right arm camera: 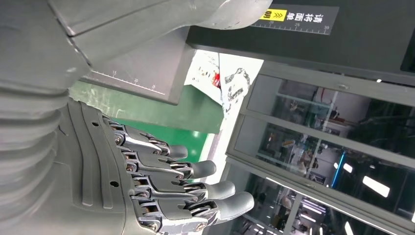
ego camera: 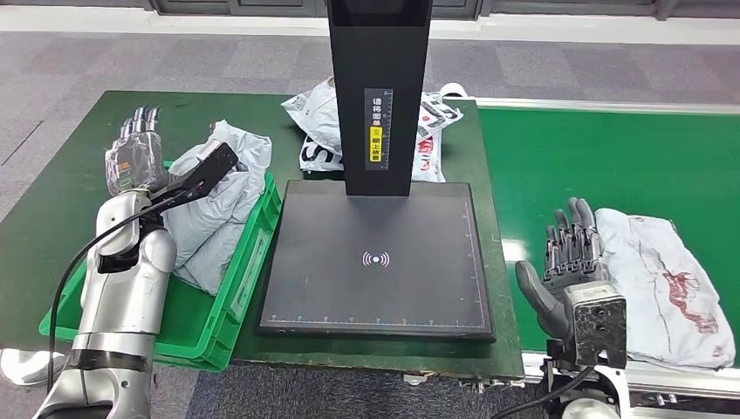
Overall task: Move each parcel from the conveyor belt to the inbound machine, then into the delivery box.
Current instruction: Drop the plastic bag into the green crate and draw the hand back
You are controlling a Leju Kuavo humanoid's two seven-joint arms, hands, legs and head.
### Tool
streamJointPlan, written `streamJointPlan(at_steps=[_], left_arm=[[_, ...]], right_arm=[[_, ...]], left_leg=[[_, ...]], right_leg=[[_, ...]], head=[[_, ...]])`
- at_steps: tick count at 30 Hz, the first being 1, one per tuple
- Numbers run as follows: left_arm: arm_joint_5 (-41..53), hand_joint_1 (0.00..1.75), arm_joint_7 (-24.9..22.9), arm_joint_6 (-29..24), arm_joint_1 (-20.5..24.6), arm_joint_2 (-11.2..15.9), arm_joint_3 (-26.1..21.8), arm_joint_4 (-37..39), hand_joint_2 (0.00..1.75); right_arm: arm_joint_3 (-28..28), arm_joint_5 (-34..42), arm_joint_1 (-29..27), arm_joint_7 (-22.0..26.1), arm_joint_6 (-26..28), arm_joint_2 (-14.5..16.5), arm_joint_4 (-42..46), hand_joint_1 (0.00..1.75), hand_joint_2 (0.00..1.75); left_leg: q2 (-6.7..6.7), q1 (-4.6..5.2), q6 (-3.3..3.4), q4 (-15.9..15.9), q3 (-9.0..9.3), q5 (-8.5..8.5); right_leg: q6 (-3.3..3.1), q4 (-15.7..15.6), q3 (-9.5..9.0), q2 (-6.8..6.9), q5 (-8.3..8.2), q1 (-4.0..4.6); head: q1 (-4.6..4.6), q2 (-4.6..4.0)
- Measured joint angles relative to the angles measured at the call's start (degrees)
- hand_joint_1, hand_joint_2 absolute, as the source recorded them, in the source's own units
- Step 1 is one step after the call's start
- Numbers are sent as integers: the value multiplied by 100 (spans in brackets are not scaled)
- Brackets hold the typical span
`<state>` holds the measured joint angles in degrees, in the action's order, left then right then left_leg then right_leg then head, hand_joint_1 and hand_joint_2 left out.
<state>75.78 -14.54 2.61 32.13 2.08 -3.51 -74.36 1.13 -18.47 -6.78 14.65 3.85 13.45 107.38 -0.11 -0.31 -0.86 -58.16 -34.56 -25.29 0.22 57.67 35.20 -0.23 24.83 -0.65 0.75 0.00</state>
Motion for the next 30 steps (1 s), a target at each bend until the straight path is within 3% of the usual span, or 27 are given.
streamJointPlan(at_steps=[7, 10, 15, 18, 20, 24, 28, 30], left_arm=[[-233, 0, -9, 144, -109, 0, -81, -31, 0], [-856, 0, 323, 181, -143, -18, -164, -82, 0], [-3526, 0, 1486, 390, -196, -102, -330, -378, 0], [-6580, 0, 2024, 1361, -347, -118, -502, -690, 0], [-8246, 0, 2103, 1883, -458, -117, -634, -877, 0], [-9450, 0, 1988, 2065, -629, -117, -785, -1107, 0], [-9699, 0, 1938, 2024, -673, -142, -796, -1126, 0], [-9684, 0, 1956, 1980, -685, -186, -792, -1091, 87]], right_arm=[[36, 1, -3, -66, -74, 20, 0, 0, 175], [91, 1, -20, -76, -85, 21, 0, 0, 175], [132, 77, -136, -66, -87, 20, -1, 0, 175], [132, 140, -130, -42, -161, 15, -38, 0, 175], [132, 167, -99, -30, -194, 8, -92, 0, 175], [132, 189, -17, -79, -183, -21, -161, 0, 175], [142, 127, 27, -197, -173, -50, -217, 0, 175], [183, 55, 64, -230, -170, -75, -254, 0, 175]], left_leg=[[0, 0, 0, 0, 0, 0], [0, 0, 0, 0, 0, 0], [3, 0, 0, 0, -1, -1], [10, 0, -1, 1, -2, -3], [10, 0, -1, 1, -1, -3], [6, 0, -2, 1, -1, -2], [6, -1, -2, 1, -1, -1], [6, -1, -1, 0, -1, -1]], right_leg=[[0, 0, 0, 0, 0, 0], [0, 0, 1, 0, 0, 0], [0, 0, 1, -1, 0, -1], [0, 0, 2, -6, 0, -1], [-1, 0, 3, -5, 2, 0], [-3, 0, 2, 1, 4, 5], [-4, 0, 2, 1, 2, 4], [-3, 0, 2, 0, 1, 2]], head=[[0, 0], [0, 0], [0, 0], [0, 0], [-1, 0], [-1, 0], [-1, 0], [-1, 0]])
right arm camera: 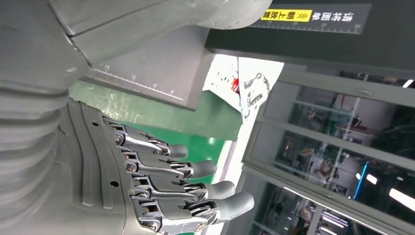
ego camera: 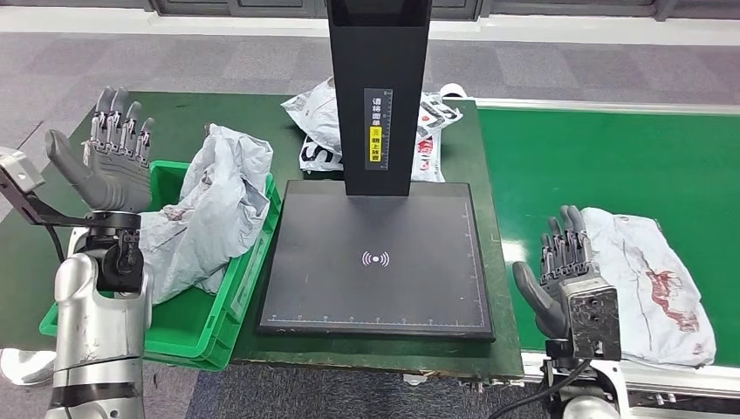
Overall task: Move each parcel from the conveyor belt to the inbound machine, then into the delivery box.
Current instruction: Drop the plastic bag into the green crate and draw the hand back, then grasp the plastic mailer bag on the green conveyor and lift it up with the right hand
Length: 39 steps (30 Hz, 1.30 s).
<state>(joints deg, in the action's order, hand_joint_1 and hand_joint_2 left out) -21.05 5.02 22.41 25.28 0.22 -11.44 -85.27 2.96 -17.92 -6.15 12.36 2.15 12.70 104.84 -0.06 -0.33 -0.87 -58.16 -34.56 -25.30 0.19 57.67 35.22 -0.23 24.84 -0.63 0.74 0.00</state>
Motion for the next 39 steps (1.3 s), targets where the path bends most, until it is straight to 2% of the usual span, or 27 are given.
streamJointPlan(at_steps=[2, 4, 7, 10, 14, 17, 19, 25, 30, 34, 36, 39], left_arm=[[124, 0, 77, -66, -42, -58, 22, 31, 175], [409, 0, 221, -109, -196, -149, 109, -25, 175], [910, 0, 477, -77, -720, -360, 447, -361, 175], [1200, 0, 725, -82, -1323, -545, 1054, -759, 175], [1268, 0, 874, -70, -1685, -624, 1787, -919, 175], [1234, 0, 952, 116, -1827, -718, 2241, -796, 175], [1216, 0, 1010, 234, -1906, -782, 2474, -668, 175], [1159, 0, 1058, 492, -1979, -911, 2735, -344, 175], [1168, 0, 1080, 614, -1828, -985, 2779, 59, 175], [1168, 0, 1104, 642, -1719, -1011, 2782, 280, 175], [1168, 0, 1129, 656, -1676, -1019, 2782, 372, 175], [1166, 0, 1173, 673, -1585, -1023, 2782, 515, 175]], right_arm=[[50, -218, 62, -111, 66, -47, -56, 0, 175], [116, -726, 157, -390, 208, -128, -163, 0, 175], [327, -2109, 428, -1222, 342, -376, -577, 0, 175], [588, -3348, 921, -1912, 373, -852, -1412, 0, 175], [740, -4312, 1923, -2341, 408, -1546, -2896, 0, 175], [742, -4901, 2834, -2616, 470, -2073, -4355, 0, 175], [741, -5134, 3350, -2731, 493, -2317, -5186, 0, 175], [680, -5530, 4156, -3022, 229, -2628, -6822, 0, 175], [404, -5869, 4390, -2752, -777, -2670, -7638, 0, 175], [208, -5961, 4417, -2550, -1064, -2667, -7986, 0, 175], [92, -6034, 4443, -2190, -1434, -2667, -8099, 0, 175], [-238, -6157, 4415, -1335, -2059, -2643, -8208, 0, 175]], left_leg=[[0, 0, 0, 0, 0, 0], [1, 2, 1, -1, 1, -1], [3, 8, 9, -2, 1, -6], [0, 18, 21, -5, -6, -13], [3, 26, 40, -9, -9, -16], [-8, 33, 57, -11, -11, -1], [-18, 33, 58, -11, -14, 5], [-21, 32, 53, -9, -14, 7], [-20, 29, 53, -8, -15, 7], [-24, 30, 53, -8, -16, 7], [-23, 30, 52, -8, -15, 7], [-22, 30, 52, -8, -15, 7]], right_leg=[[1, 0, -1, 0, -1, -2], [2, 0, -1, -2, -1, -4], [7, -4, -3, -3, 0, -12], [22, -8, -4, 0, 1, -23], [39, -13, -4, -2, -10, -30], [48, -13, -5, 10, -15, -35], [50, -13, -7, 19, -17, -34], [51, -12, -6, 18, -17, -34], [49, -12, -4, 18, -16, -32], [50, -11, -5, 22, -16, -33], [50, -11, -5, 20, -16, -33], [50, -11, -4, 17, -16, -34]], head=[[1, 0], [1, 0], [0, 0], [2, 0], [1, 0], [1, 0], [1, 0], [0, 0], [1, 0], [2, 0], [2, 0], [1, 0]])
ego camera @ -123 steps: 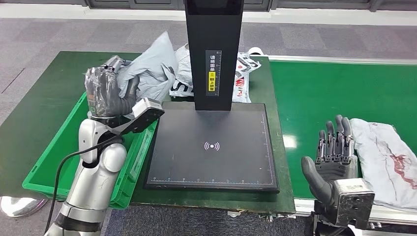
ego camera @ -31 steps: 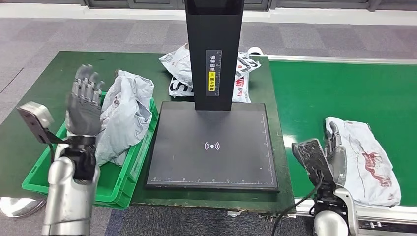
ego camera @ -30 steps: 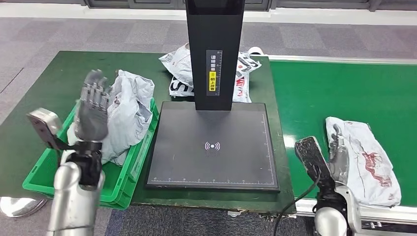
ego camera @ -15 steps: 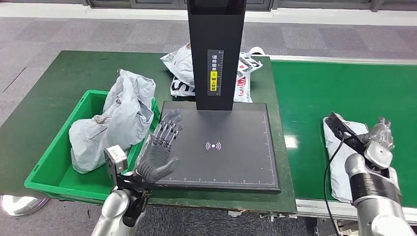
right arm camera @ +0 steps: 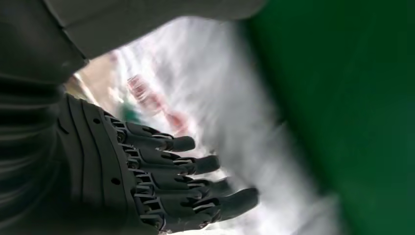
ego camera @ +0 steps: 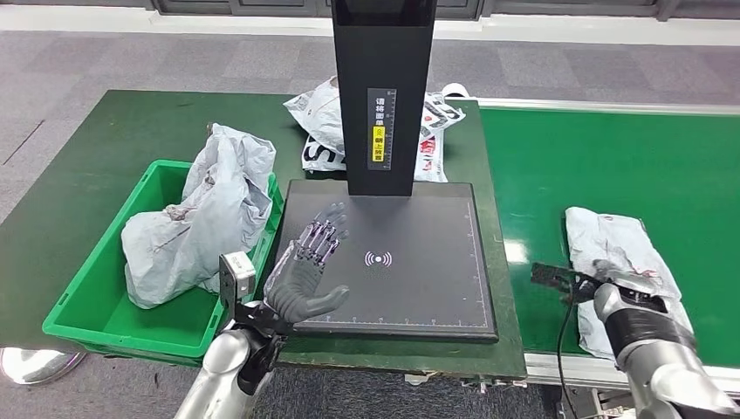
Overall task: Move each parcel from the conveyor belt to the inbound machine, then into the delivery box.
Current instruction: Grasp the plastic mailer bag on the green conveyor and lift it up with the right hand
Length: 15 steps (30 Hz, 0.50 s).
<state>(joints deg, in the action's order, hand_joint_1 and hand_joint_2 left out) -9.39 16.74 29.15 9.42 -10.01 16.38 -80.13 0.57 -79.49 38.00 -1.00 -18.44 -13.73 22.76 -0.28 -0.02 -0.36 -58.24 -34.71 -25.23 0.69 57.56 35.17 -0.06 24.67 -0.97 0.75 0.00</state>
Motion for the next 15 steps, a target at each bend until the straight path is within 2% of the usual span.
streamJointPlan(at_steps=[3, 8, 12, 15], left_arm=[[-1, 0, 21, 1, 59, -4, 0, 96, 175], [4, 0, 7, -22, 60, -4, -1, 154, 175], [12, 0, -21, -37, 43, -4, -1, 151, 175], [11, 0, -41, -48, -19, -4, -5, 126, 175]], right_arm=[[-452, -63, -72, 554, -225, 57, -31, 0, 175], [-1201, -1, -169, 942, -326, 74, 86, 4, 175], [-1766, 136, -236, 1030, -352, 37, 293, 175, 175], [-2112, 410, -370, 951, -356, -49, 564, 175, 175]], left_leg=[[0, -1, 0, 0, 1, 0], [25, -10, -10, 1, 15, -8], [75, -14, -29, 1, 62, -40], [92, -22, -42, 2, 105, -56]], right_leg=[[0, 0, 0, -1, 0, 1], [-3, -1, -4, -24, 1, 10], [-13, -2, -33, -74, 6, 18], [-30, -3, -69, -89, 17, 27]], head=[[-1, 0], [1, 0], [0, 0], [-1, 0]])
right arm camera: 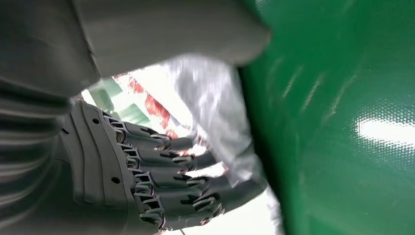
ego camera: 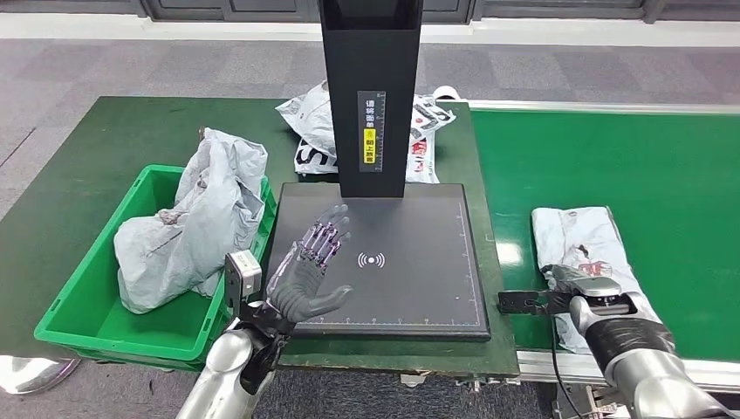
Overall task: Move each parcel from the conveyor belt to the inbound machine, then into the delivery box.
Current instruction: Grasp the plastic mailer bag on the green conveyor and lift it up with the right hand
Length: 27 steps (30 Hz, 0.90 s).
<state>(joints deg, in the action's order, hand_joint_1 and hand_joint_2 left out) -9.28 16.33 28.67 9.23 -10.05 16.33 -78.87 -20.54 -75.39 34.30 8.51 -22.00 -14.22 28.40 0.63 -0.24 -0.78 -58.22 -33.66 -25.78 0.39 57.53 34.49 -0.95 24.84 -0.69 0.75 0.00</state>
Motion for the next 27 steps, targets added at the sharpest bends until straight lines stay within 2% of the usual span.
streamJointPlan(at_steps=[6, 9, 16, 20, 27], left_arm=[[-27, 0, -33, -21, -113, 1, -20, -57, 175], [-50, 0, -38, -32, -149, 2, -24, -73, 175], [-59, 0, -38, -37, -163, 2, -25, -80, 175], [-114, 0, -56, -71, -268, 1, -40, -158, 175], [-119, 0, -79, -71, -313, -6, -43, -198, 175]], right_arm=[[-591, 878, -303, -297, -26, -362, 640, 175, 175], [-809, 1068, -365, -309, -26, -508, 823, 175, 175], [-926, 1125, -381, -314, -27, -577, 903, 175, 175], [-1250, 1398, -353, -334, -25, -695, 986, 175, 175], [-1446, 1770, -326, -419, 13, -798, 991, 175, 175]], left_leg=[[1, -18, -12, 2, 17, -6], [0, -19, -14, 3, 17, -5], [-1, -19, -14, 3, 17, -4], [-3, -18, -12, 2, 16, -7], [-4, -16, -10, 2, 13, -10]], right_leg=[[-14, 1, -18, 1, 8, 11], [-16, 1, -18, 3, 9, 18], [-16, 2, -19, 5, 9, 24], [-16, 1, -20, 6, 12, 26], [-16, 0, -20, 9, 13, 24]], head=[[-1, 0], [-1, 0], [-1, 0], [-1, 0], [0, 0]])
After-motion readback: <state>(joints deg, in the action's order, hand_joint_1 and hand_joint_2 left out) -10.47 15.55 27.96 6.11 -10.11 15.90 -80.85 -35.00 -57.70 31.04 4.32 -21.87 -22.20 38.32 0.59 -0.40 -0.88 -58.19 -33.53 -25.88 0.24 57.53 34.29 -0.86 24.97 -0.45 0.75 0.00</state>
